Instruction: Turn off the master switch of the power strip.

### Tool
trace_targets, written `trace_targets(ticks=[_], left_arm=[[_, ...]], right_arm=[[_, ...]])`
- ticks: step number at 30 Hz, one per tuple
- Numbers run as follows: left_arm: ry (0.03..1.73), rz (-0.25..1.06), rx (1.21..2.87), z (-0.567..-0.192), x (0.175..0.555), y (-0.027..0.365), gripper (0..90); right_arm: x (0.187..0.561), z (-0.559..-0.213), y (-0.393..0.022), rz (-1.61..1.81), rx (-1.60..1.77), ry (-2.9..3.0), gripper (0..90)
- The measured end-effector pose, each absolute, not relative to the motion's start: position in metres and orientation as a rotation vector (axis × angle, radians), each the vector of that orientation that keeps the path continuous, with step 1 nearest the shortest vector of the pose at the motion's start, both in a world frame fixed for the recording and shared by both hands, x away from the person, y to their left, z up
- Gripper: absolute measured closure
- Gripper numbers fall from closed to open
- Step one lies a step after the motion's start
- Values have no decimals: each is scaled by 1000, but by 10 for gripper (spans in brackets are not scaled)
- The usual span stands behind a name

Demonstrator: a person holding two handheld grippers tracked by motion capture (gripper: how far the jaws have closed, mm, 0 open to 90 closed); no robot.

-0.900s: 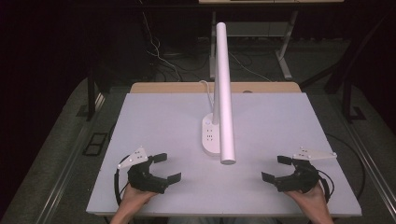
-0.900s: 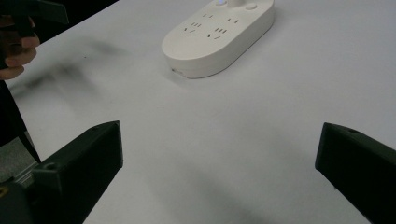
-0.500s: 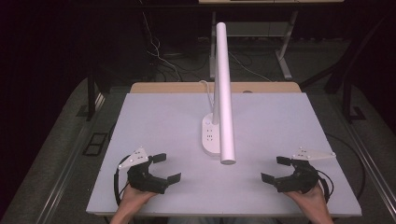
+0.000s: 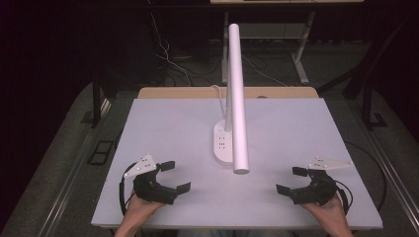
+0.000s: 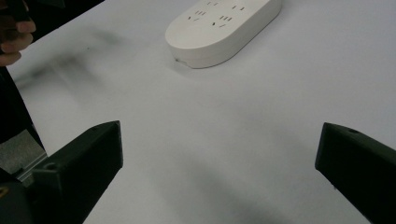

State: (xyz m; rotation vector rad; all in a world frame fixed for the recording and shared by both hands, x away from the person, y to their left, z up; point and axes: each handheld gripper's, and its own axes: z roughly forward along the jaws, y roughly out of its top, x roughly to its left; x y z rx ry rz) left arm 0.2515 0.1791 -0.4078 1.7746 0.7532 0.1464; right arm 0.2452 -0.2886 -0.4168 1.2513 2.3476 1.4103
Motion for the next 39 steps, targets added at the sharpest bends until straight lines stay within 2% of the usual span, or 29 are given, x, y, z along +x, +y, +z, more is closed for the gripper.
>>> trace_targets(ticks=[39], left_arm=[[740,126,1866,-385,278,168,0]], right_arm=[[246,-418,-287,1380,1246,2369,1]])
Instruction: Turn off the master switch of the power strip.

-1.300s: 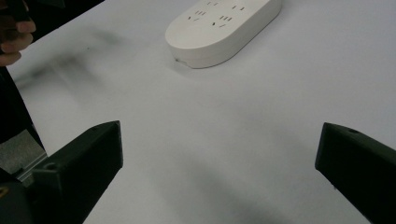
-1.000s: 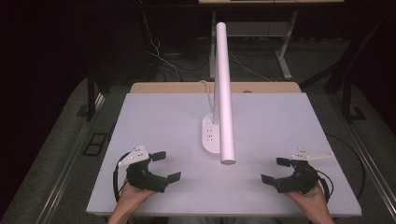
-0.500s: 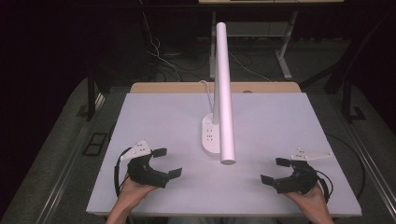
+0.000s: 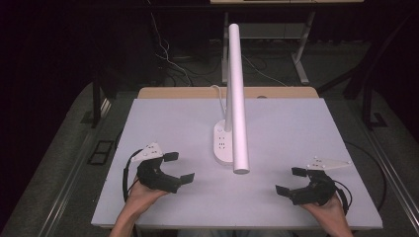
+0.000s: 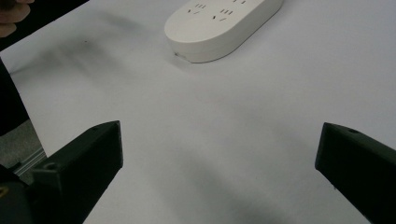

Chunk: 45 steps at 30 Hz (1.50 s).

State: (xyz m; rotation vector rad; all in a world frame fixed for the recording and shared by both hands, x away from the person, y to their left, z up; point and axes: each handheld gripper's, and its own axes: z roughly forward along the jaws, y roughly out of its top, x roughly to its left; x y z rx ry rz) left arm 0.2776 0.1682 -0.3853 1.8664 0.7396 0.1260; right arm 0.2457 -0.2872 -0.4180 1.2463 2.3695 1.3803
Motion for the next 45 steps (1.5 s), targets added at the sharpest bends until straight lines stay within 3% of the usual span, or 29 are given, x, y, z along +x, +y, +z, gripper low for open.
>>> trace_targets(ticks=[45], left_arm=[[723,136,1948,-360,340,151,1]], right_arm=[[247,-420,-289,1363,1262,2377,1]])
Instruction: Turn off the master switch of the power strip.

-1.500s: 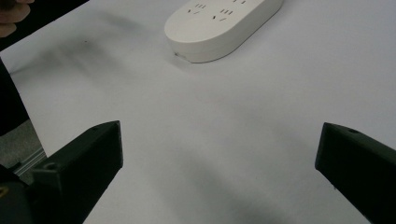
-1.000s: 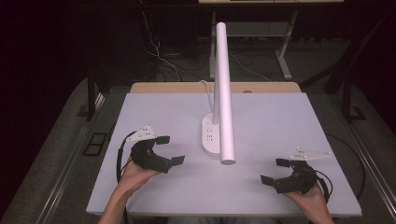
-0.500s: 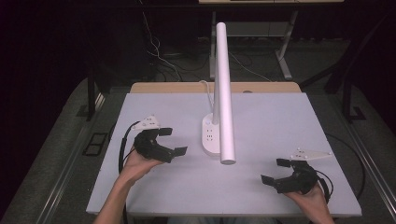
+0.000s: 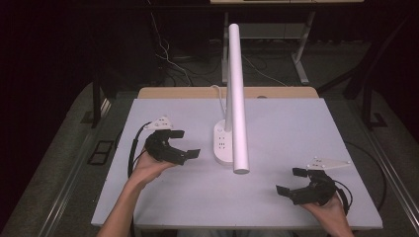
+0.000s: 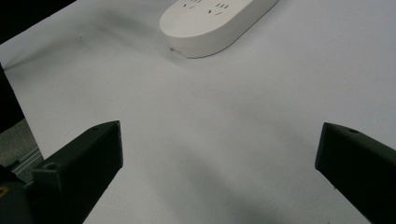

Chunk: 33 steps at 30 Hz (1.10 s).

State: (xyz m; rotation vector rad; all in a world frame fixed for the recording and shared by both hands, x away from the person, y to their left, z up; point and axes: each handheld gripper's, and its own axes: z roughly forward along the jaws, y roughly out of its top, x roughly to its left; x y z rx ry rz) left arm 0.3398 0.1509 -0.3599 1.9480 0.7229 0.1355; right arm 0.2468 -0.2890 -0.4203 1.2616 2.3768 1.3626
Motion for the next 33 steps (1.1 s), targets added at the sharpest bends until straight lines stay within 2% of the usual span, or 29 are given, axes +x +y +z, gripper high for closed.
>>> trace_targets(ticks=[33], left_arm=[[737,151,2022,-347,378,136,6]], right_arm=[[246,-421,-288,1357,1259,2386,1]])
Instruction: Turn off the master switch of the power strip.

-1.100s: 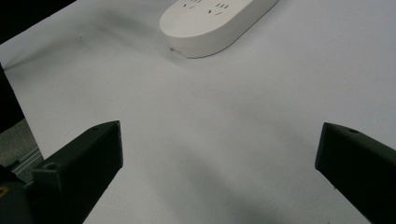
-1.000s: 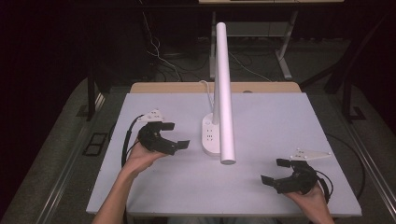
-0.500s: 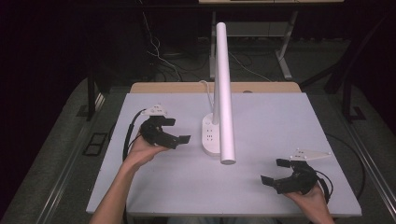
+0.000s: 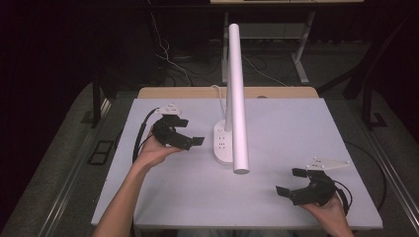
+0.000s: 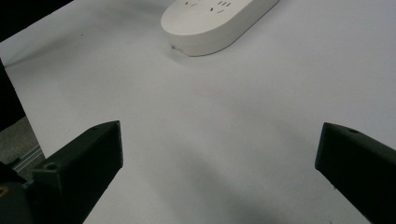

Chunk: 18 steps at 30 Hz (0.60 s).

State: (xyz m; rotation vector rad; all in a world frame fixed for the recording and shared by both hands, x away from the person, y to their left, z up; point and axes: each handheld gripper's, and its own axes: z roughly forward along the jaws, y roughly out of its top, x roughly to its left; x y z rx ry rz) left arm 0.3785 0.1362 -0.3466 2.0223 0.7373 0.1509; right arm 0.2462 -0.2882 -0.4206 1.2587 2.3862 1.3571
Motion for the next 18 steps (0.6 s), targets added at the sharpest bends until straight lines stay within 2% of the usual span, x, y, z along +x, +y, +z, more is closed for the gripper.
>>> trace_targets(ticks=[18], left_arm=[[764,185,2043,-335,406,129,18]], right_arm=[[246,-421,-288,1356,1262,2389,1]])
